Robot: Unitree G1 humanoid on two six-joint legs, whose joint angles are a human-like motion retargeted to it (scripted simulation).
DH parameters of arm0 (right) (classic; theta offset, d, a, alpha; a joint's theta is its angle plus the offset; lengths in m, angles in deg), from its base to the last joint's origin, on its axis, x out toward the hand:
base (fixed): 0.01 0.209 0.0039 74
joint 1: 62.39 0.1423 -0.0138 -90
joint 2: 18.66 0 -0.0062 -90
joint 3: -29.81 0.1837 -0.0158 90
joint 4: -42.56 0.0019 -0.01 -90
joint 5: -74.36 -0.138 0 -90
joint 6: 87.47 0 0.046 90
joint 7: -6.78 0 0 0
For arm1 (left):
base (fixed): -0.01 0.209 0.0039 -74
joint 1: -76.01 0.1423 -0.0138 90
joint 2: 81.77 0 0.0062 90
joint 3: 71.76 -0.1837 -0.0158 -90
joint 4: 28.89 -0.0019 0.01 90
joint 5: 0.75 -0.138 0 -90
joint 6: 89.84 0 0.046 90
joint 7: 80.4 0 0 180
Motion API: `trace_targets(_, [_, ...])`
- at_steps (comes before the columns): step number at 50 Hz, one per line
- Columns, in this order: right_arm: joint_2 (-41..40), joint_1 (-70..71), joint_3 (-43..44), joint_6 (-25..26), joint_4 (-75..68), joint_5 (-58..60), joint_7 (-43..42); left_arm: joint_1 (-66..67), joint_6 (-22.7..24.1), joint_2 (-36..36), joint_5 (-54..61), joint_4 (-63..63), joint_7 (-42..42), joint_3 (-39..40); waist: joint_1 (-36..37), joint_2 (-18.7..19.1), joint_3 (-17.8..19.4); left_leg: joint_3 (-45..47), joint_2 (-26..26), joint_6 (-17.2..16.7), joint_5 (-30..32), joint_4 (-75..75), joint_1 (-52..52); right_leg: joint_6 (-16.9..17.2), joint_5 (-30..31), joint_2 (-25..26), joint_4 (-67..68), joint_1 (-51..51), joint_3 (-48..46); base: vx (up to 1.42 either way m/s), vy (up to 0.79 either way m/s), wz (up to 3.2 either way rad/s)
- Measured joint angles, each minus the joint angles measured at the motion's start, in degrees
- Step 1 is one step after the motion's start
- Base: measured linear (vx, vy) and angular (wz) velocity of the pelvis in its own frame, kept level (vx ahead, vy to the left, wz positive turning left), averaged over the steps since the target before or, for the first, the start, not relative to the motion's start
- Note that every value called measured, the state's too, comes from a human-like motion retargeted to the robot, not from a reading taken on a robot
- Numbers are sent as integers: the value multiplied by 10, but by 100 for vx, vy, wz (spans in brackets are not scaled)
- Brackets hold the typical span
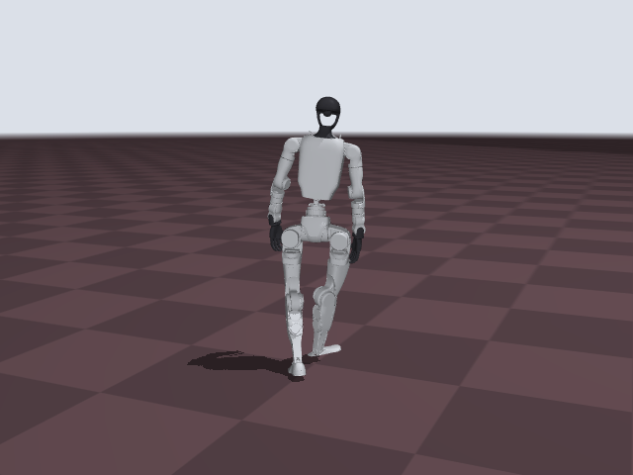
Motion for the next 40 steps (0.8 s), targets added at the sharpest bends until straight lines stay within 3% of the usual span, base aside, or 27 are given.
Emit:
trace_targets(17, [4, 7, 11, 10, -19, -16, -8, -46, -1, -7, 37, 27, -43, 9, 4, 4, -3, -6, -16, 5, 4, -53, 9, 1, -5, -15, 1, -11, -16, 0, 0, 8])
trace_targets(40, [-13, -20, 16, 8, -27, -52, 7, -56, -16, -12, 17, -6, 19, -6, -5, -5, -2, -29, 5, 7, 16, -36, 26, -22, -17, -12, 2, 25, -22, 3, -1, 21])
